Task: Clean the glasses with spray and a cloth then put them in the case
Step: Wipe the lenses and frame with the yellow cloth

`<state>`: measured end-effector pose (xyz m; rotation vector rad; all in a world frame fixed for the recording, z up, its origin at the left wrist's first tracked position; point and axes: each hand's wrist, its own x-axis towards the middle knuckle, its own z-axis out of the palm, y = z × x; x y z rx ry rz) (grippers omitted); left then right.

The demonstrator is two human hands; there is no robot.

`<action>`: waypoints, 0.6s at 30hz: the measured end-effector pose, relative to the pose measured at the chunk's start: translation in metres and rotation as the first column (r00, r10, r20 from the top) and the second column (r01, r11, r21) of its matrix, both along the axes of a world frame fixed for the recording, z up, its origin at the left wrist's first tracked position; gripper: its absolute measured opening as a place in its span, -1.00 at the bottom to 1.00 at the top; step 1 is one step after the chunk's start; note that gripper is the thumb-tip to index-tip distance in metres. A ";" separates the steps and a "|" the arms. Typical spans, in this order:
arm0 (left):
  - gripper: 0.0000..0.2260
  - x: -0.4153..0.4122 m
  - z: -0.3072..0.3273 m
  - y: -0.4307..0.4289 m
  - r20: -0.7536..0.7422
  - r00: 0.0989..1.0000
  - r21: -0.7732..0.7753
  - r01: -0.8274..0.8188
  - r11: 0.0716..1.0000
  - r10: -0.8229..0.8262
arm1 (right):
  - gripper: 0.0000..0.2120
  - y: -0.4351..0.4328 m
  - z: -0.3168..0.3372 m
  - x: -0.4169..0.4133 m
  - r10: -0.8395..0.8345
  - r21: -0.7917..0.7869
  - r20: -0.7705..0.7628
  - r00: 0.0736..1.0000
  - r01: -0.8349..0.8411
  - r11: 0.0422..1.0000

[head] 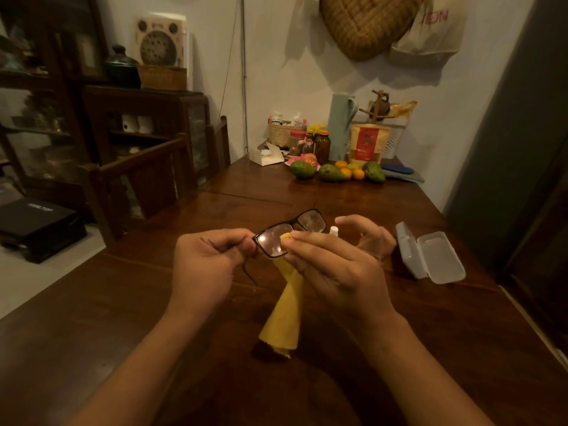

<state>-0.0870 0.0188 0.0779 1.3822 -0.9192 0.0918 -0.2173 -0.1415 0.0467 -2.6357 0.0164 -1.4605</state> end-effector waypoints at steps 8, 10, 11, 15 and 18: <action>-0.46 -0.002 0.000 -0.003 0.039 0.999 0.007 -0.002 1.000 0.002 | -0.65 0.016 0.004 0.005 -0.079 -0.110 -0.004 0.997 0.078 0.991; -0.50 0.000 -0.002 -0.003 0.016 1.000 0.009 -0.003 1.000 0.003 | -0.67 0.015 0.004 0.003 -0.060 -0.116 -0.019 0.998 0.058 0.992; -0.52 0.001 -0.002 -0.003 0.005 1.000 0.009 -0.005 1.000 0.004 | -0.68 0.013 0.005 0.002 -0.055 -0.122 -0.027 0.998 0.052 0.991; -0.51 0.000 -0.001 -0.002 0.014 1.000 0.002 -0.007 1.000 0.007 | -0.72 0.001 0.003 -0.002 -0.028 -0.031 -0.039 0.999 0.027 0.999; -0.51 0.000 0.000 -0.002 0.008 1.000 -0.009 -0.009 1.000 0.009 | -0.71 0.000 0.002 -0.001 -0.036 0.023 -0.057 0.998 0.038 0.999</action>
